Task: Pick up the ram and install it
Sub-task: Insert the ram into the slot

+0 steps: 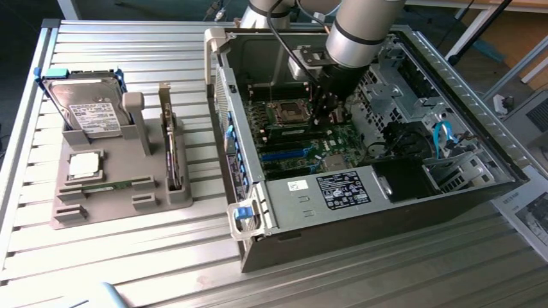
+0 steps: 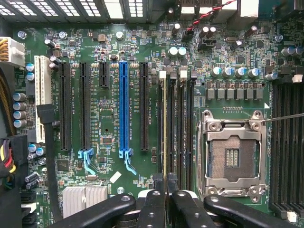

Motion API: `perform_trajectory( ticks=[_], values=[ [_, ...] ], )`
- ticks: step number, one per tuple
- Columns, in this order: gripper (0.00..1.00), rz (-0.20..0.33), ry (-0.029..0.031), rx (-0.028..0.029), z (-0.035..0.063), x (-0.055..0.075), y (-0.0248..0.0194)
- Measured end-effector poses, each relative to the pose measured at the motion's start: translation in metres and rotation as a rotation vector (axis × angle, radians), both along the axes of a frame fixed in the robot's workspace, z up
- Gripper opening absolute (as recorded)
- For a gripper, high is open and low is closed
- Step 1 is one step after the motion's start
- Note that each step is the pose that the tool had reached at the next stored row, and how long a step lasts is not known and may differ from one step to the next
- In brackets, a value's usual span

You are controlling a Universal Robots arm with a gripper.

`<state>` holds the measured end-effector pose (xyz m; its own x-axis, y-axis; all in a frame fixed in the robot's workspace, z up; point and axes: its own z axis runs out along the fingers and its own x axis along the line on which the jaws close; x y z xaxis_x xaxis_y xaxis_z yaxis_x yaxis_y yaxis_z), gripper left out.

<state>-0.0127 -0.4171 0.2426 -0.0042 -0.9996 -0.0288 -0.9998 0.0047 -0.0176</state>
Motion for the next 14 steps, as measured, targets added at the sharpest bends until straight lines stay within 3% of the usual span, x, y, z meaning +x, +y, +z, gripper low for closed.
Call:
perform_trajectory(
  ticks=[14],
  values=[
    [0.12, 0.0, -0.0018, -0.0001, -0.0025, -0.0002, 0.0]
  ],
)
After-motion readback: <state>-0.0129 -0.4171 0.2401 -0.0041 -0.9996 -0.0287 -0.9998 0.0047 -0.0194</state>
